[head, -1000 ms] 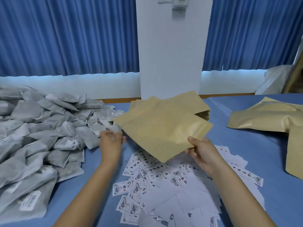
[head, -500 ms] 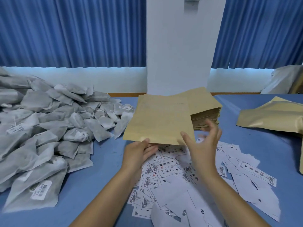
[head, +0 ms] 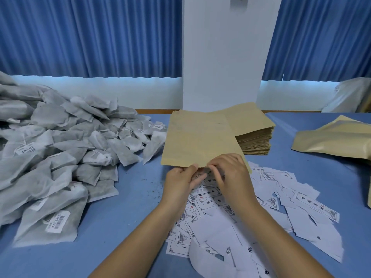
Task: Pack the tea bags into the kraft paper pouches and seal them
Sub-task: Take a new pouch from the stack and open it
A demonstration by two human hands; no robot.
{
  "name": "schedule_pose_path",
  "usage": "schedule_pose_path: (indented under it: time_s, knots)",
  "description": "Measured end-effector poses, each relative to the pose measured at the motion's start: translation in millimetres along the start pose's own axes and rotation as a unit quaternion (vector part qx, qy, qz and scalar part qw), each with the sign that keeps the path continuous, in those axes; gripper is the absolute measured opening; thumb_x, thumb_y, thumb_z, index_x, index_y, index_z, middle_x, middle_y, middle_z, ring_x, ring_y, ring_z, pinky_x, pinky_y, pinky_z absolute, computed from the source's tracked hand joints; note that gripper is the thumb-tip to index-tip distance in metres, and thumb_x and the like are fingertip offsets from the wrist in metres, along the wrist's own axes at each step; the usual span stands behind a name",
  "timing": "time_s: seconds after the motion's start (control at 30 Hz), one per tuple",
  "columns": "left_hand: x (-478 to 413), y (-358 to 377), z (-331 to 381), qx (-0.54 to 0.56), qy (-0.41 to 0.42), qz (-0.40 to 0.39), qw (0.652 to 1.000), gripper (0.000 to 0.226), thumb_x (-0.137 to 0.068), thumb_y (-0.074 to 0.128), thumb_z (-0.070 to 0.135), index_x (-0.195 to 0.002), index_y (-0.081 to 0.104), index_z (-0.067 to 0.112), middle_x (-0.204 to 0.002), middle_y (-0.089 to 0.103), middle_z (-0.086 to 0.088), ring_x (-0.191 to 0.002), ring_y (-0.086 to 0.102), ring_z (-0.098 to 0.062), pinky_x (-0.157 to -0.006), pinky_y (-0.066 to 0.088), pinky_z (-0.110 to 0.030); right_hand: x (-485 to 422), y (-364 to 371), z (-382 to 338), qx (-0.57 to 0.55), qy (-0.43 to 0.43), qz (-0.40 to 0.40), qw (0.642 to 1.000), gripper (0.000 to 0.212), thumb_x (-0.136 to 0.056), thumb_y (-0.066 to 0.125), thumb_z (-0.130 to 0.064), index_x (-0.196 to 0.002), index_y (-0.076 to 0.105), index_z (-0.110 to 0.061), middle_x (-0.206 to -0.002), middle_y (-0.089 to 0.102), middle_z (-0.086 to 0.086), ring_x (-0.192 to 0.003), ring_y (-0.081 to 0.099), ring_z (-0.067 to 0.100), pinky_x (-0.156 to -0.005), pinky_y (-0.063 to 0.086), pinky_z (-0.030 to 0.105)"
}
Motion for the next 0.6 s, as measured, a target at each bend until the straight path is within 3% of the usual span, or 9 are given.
schedule_pose_path:
  time_s: [0.1, 0.2, 0.3, 0.4, 0.5, 0.6]
  knots:
    - [3, 7, -5, 0.009, 0.005, -0.047, 0.999, 0.028, -0.091, 0.062, 0.006, -0.115, 0.056, -0.008, -0.112, 0.064, -0.027, -0.11, 0.062, -0.036, -0.082, 0.056, -0.036, 0, 0, -1, -0.043, 0.037, 0.005, 0.998, 0.01, -0.075, 0.072, 0.007, -0.073, 0.067, -0.001, -0.072, 0.065, 0.005, -0.068, 0.061, 0.025, -0.066, 0.044, 0.03]
    - [5, 9, -7, 0.007, 0.014, -0.081, 0.997, 0.027, -0.091, 0.061, 0.006, -0.116, 0.057, -0.002, -0.11, 0.068, -0.017, -0.107, 0.065, -0.032, -0.085, 0.056, -0.041, 0, 0, -1, -0.109, 0.087, 0.002, 0.99, 0.01, -0.074, 0.071, 0.008, -0.07, 0.069, 0.0, -0.07, 0.066, 0.005, -0.068, 0.063, 0.023, -0.062, 0.05, 0.035]
    - [2, 5, -8, -0.011, 0.013, -0.059, 0.998, 0.026, -0.093, 0.058, 0.006, -0.117, 0.058, -0.004, -0.114, 0.067, -0.019, -0.109, 0.065, -0.029, -0.091, 0.054, -0.042, 0, 0, 2, -0.158, 0.116, -0.023, 0.98, 0.009, -0.075, 0.074, 0.006, -0.072, 0.074, -0.002, -0.071, 0.068, 0.004, -0.072, 0.064, 0.02, -0.066, 0.051, 0.033]
    - [1, 3, -7, -0.008, 0.014, -0.039, 0.999, 0.021, -0.094, 0.055, 0.003, -0.113, 0.06, -0.006, -0.11, 0.069, -0.018, -0.107, 0.066, -0.024, -0.085, 0.056, -0.032, 5, 2, 6, -0.215, 0.196, -0.042, 0.956, 0.01, -0.079, 0.073, 0.0, -0.075, 0.076, -0.008, -0.074, 0.069, -0.002, -0.078, 0.063, 0.012, -0.073, 0.051, 0.03]
    - [2, 5, -4, -0.02, 0.032, -0.05, 0.998, 0.022, -0.093, 0.056, 0.0, -0.11, 0.06, -0.012, -0.107, 0.069, -0.022, -0.104, 0.067, -0.027, -0.08, 0.055, -0.025, 8, 4, 10, -0.271, 0.279, -0.036, 0.921, 0.015, -0.081, 0.07, -0.003, -0.073, 0.077, -0.014, -0.075, 0.07, -0.004, -0.082, 0.065, 0.014, -0.078, 0.052, 0.036]
    - [3, 3, -1, -0.038, 0.037, -0.049, 0.997, 0.025, -0.089, 0.061, -0.001, -0.112, 0.06, -0.012, -0.108, 0.069, -0.023, -0.104, 0.067, -0.029, -0.082, 0.056, -0.025, 9, 5, 11, -0.278, 0.304, -0.038, 0.91, 0.017, -0.082, 0.071, -0.006, -0.072, 0.075, -0.018, -0.075, 0.07, -0.006, -0.081, 0.066, 0.015, -0.079, 0.053, 0.036]
Point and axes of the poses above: each hand's wrist, its own x-axis away from the middle knuckle, its own y-axis out of the palm, z = x × y, the point moved 4 cm from there along -x, towards the middle knuckle
